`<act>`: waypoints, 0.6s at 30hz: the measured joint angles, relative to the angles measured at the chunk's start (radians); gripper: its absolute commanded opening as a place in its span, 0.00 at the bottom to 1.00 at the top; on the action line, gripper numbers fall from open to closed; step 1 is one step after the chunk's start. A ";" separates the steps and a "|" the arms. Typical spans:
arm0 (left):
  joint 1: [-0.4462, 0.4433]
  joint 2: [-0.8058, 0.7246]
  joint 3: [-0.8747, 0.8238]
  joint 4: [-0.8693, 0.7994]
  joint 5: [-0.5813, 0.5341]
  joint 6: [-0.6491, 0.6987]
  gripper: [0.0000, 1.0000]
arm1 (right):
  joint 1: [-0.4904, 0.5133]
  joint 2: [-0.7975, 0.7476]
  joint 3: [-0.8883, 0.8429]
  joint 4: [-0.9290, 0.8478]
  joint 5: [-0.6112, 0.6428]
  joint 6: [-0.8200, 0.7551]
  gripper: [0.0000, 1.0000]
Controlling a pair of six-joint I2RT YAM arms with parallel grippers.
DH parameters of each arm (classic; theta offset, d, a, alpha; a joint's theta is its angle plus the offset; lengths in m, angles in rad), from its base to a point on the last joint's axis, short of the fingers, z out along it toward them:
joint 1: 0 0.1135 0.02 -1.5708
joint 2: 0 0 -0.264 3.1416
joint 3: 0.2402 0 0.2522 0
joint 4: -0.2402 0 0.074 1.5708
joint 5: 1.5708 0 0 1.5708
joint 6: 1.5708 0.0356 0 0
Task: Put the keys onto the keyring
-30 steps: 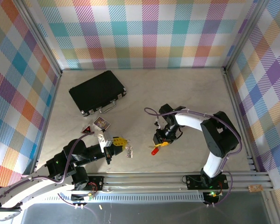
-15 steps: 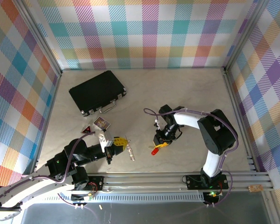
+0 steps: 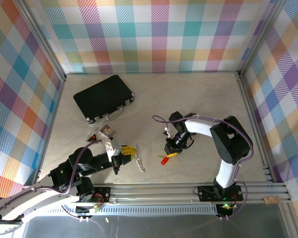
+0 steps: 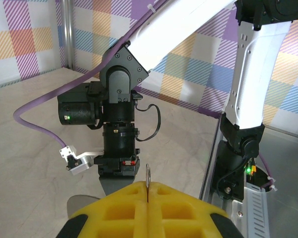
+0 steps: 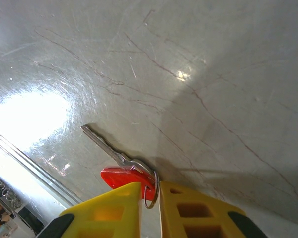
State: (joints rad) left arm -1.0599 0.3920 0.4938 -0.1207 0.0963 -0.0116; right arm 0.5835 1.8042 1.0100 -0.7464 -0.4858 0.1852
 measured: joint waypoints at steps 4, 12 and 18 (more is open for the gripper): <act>0.000 0.000 0.000 0.000 0.000 0.000 0.00 | 0.000 0.000 0.000 -0.001 -0.006 -0.010 0.10; 0.000 0.000 0.000 0.000 0.000 0.000 0.00 | 0.000 -0.011 -0.010 0.009 -0.009 -0.014 0.01; 0.000 0.004 0.000 0.000 0.000 0.000 0.00 | 0.024 -0.177 -0.140 0.135 0.044 0.055 0.00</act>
State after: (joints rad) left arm -1.0599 0.3958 0.4938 -0.1204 0.0963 -0.0116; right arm 0.6079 1.6272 0.8700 -0.6113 -0.4416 0.2398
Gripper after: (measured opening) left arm 0.063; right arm 0.057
